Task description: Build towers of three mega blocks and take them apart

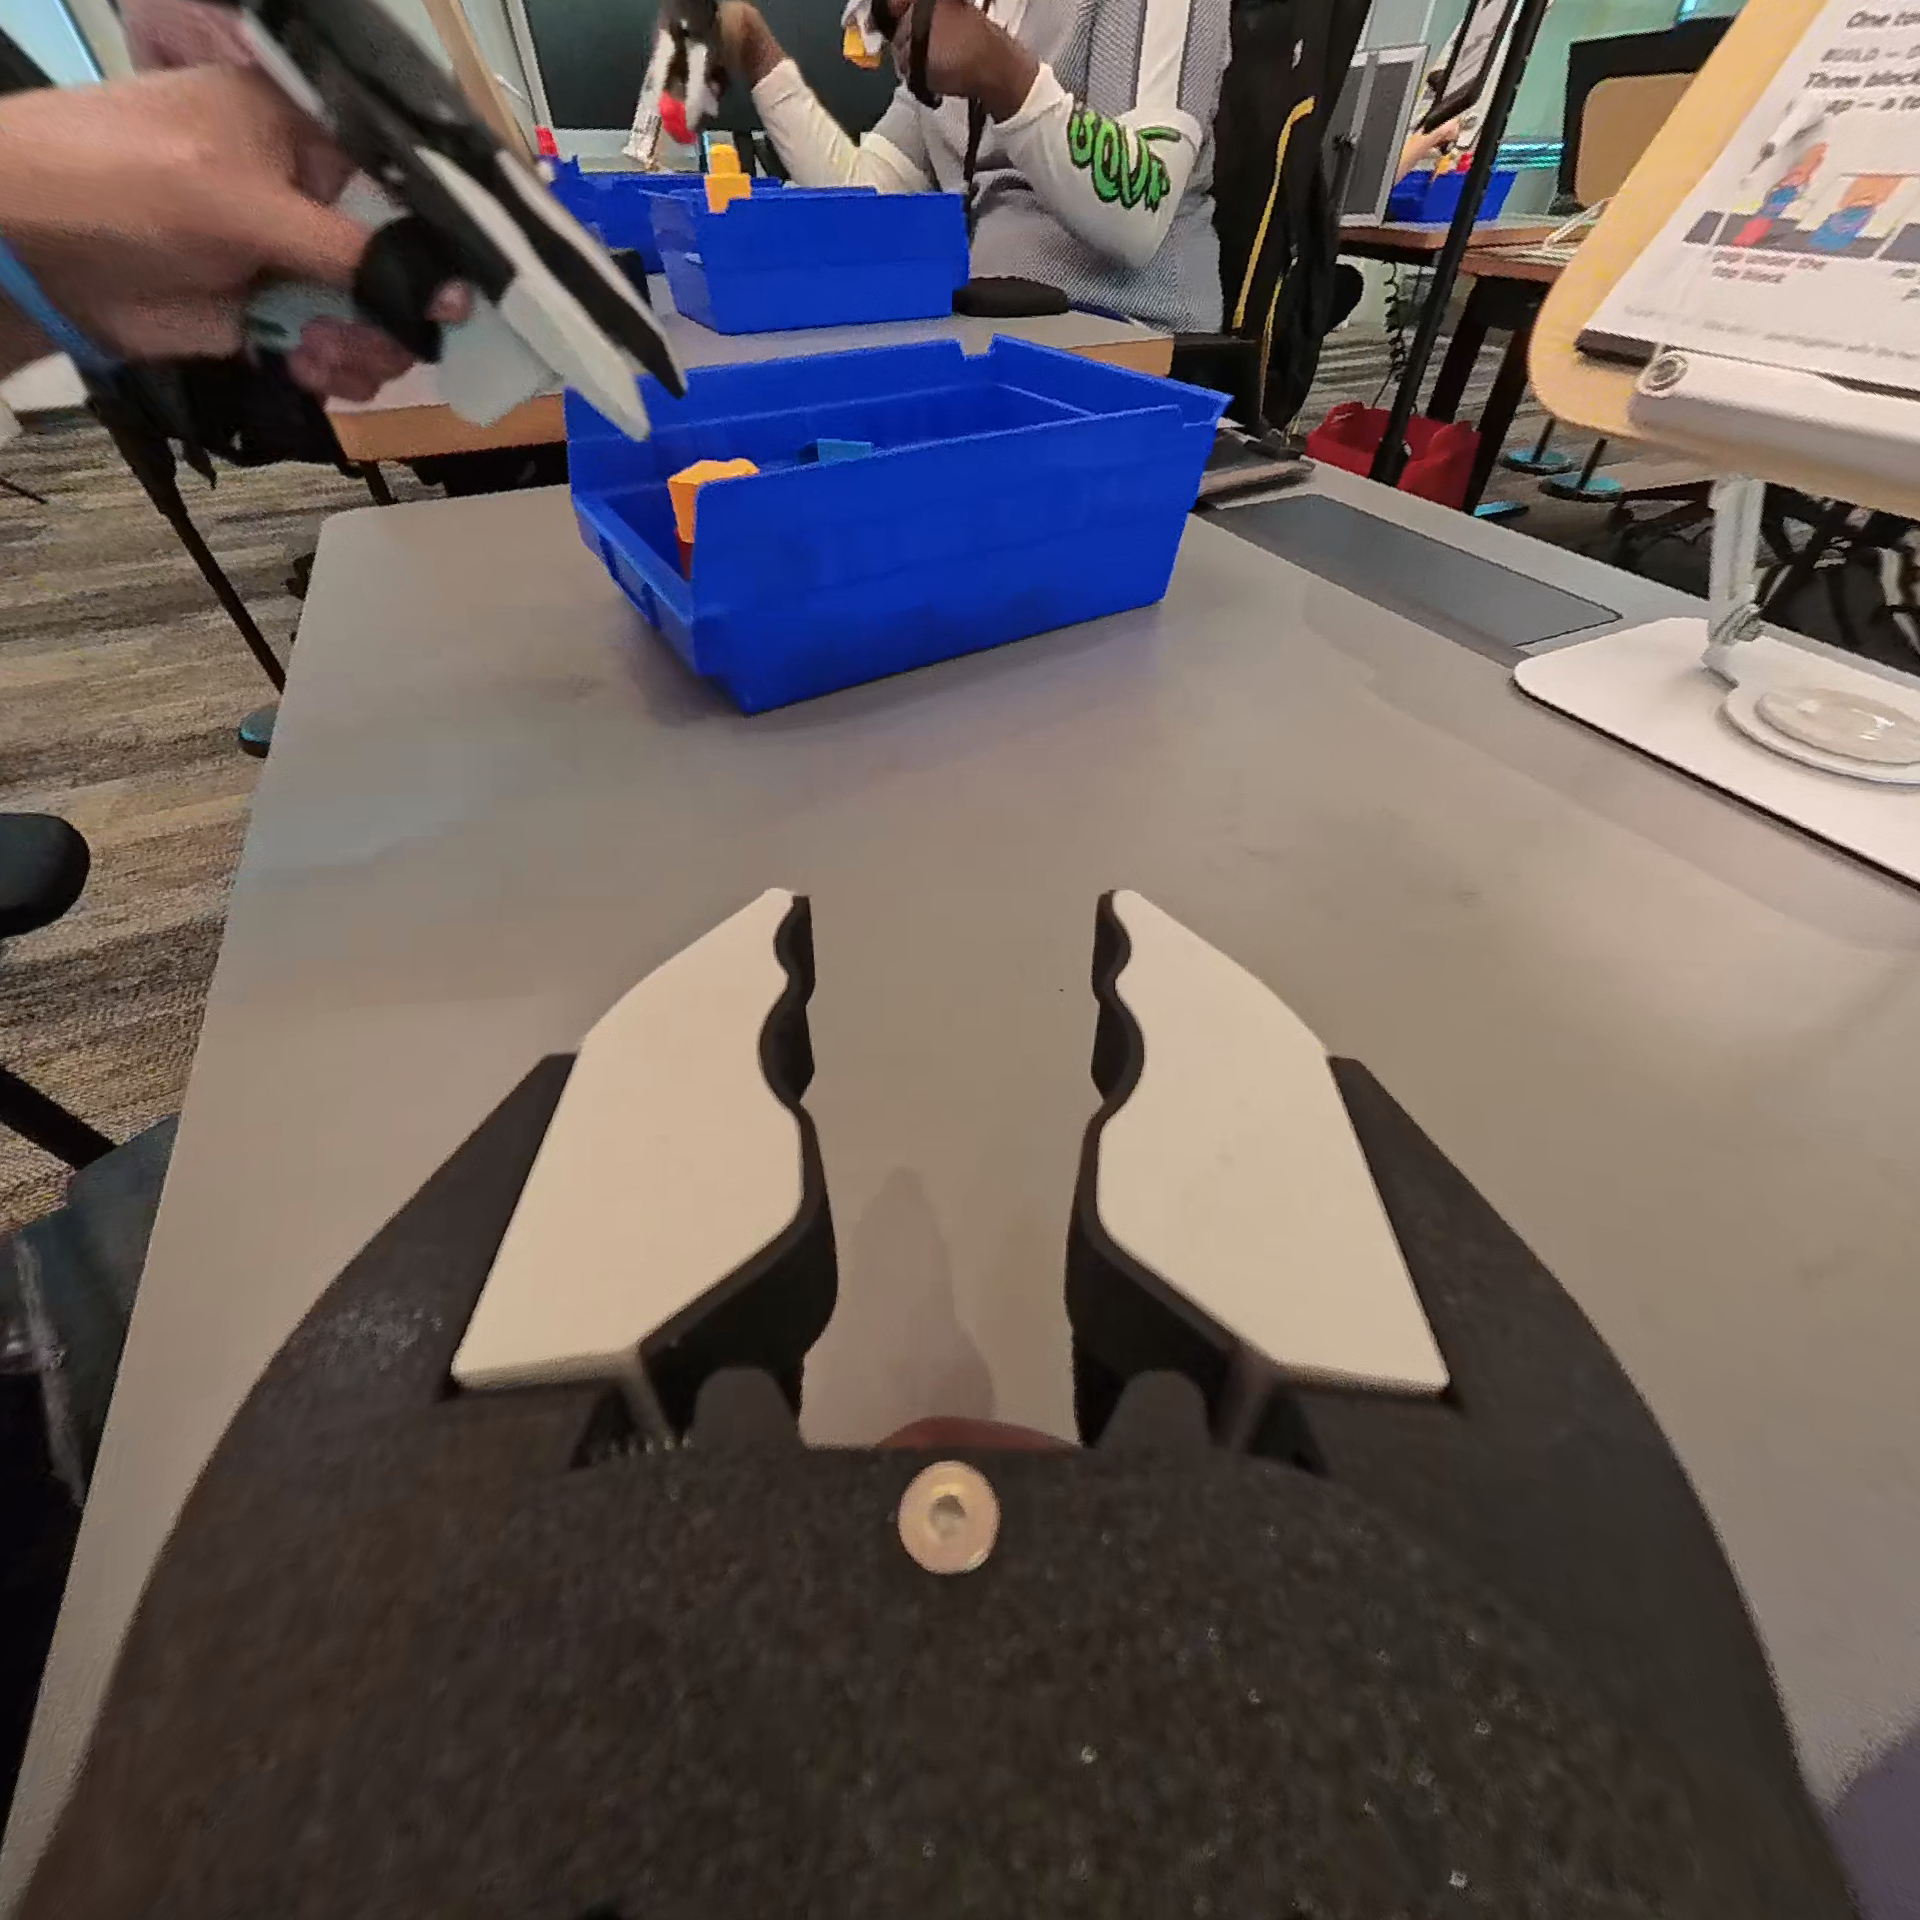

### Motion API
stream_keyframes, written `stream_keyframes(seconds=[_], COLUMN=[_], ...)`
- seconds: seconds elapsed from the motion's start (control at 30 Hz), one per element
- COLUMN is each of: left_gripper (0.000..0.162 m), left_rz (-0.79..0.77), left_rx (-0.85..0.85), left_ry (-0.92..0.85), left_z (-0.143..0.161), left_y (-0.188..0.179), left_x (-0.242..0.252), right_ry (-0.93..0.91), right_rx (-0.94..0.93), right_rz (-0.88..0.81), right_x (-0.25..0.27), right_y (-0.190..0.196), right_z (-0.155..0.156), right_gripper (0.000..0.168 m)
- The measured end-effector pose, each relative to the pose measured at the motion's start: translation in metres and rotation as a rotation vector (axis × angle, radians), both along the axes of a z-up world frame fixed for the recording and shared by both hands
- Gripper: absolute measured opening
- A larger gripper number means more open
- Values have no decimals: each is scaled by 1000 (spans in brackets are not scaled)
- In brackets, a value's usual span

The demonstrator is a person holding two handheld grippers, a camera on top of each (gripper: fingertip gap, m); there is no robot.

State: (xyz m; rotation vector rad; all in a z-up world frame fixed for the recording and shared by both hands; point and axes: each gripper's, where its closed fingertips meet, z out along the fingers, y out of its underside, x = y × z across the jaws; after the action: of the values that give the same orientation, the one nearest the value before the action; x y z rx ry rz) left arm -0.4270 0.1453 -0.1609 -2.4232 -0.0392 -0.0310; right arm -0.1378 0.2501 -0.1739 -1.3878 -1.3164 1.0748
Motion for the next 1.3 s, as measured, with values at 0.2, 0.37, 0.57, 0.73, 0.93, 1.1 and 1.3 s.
stream_keyframes(seconds=[0.2, 0.37, 0.57, 0.73, 0.93, 1.1, 1.3], left_gripper=[82, 82, 67, 65, 65, 65, 65], left_rz=[-63, -104, -127, -142, -169, -324, -553], left_rx=[-234, -404, -419, -425, -151, 185, 374], left_ry=[145, 138, 70, 107, 184, 226, 457], left_z=[-31, -60, -70, -71, -16, 45, 55], left_y=[23, 27, 28, 21, 40, 80, 135], left_x=[-56, -76, -80, -85, -67, 12, 101], right_ry=[-32, -17, 0, -12, -16, -35, -81], right_rx=[10, -1, -51, -50, -66, -148, -340], right_rz=[19, 8, 3, 6, 0, -1, -11], right_x=[0, 5, 6, 4, 3, -2, -17], right_y=[-4, 1, 4, 2, 5, 13, 31], right_z=[-6, -1, 1, -4, -5, -3, 5], right_gripper=[51, 49, 47, 46, 45, 48, 53])
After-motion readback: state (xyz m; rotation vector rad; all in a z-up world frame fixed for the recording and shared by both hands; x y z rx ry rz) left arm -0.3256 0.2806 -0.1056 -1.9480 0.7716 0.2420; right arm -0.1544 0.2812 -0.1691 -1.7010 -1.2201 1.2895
